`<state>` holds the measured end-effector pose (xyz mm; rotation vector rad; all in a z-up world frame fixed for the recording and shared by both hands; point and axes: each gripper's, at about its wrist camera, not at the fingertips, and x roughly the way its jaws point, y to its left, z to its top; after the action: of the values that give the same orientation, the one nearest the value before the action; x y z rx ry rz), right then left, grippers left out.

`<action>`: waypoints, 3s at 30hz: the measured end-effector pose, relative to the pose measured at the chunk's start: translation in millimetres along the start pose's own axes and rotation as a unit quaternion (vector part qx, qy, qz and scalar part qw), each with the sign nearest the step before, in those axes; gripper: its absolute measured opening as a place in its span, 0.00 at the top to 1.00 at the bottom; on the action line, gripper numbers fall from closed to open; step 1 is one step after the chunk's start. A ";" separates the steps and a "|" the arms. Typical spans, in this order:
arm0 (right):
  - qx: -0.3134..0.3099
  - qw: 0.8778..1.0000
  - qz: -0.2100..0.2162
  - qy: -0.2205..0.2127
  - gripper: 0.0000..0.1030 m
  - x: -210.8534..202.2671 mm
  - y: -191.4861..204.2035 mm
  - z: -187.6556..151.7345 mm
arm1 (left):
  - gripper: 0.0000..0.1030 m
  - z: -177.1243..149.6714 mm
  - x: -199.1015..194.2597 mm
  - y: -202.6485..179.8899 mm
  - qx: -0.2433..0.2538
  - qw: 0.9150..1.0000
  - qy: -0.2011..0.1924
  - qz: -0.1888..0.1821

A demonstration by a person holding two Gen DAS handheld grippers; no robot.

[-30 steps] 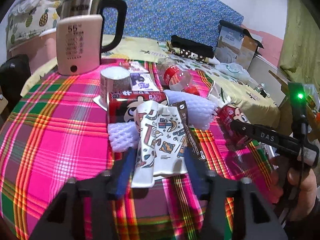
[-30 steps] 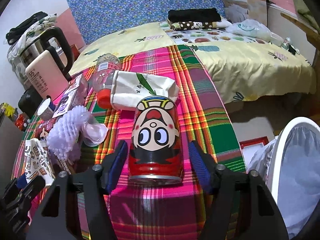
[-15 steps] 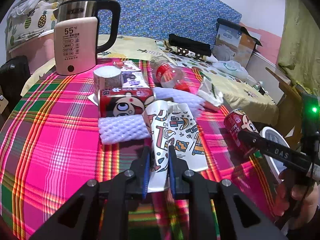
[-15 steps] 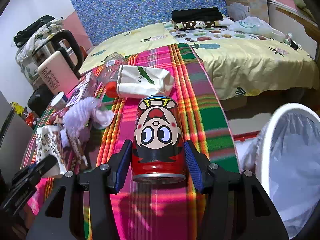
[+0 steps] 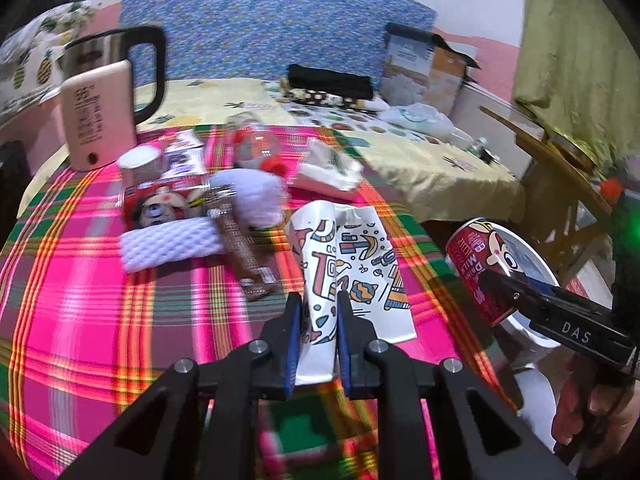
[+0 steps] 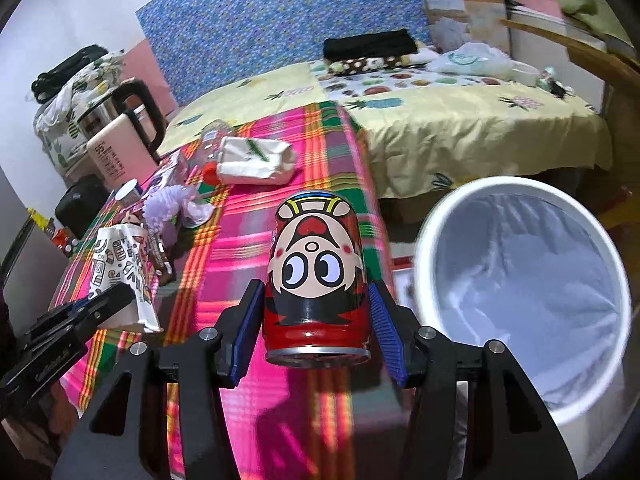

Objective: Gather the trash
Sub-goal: 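Carry the paper cup in the left tool and red can in the right tool to the white bin, then open the left tool over the bin while the right tool releases the red can, then move both open tools back over the cluttered table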

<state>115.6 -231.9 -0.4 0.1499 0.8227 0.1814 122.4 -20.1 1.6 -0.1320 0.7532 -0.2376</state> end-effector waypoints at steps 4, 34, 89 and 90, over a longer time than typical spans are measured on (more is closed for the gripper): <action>0.008 1.000 -0.018 -0.013 0.48 -15.6 -15.0 -4.8 | 0.83 3.2 6.1 -27.2 0.029 0.999 0.004 -0.022; 0.090 0.988 -0.125 0.001 0.47 -36.4 -118.3 -33.3 | 0.83 11.5 84.5 -183.8 0.148 0.976 0.070 -0.144; -0.048 0.998 -0.036 -0.012 0.42 -26.2 1.1 -24.5 | 0.46 -19.0 3.4 -29.4 0.019 1.000 0.004 -0.003; -0.051 0.998 -0.031 -0.011 0.42 -25.8 3.4 -24.8 | 0.46 -20.2 2.1 -25.1 0.015 1.000 0.004 0.001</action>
<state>79.7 -232.7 2.0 0.0307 0.7938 0.1621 105.7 -45.6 -9.3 -0.1008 0.7571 -0.2473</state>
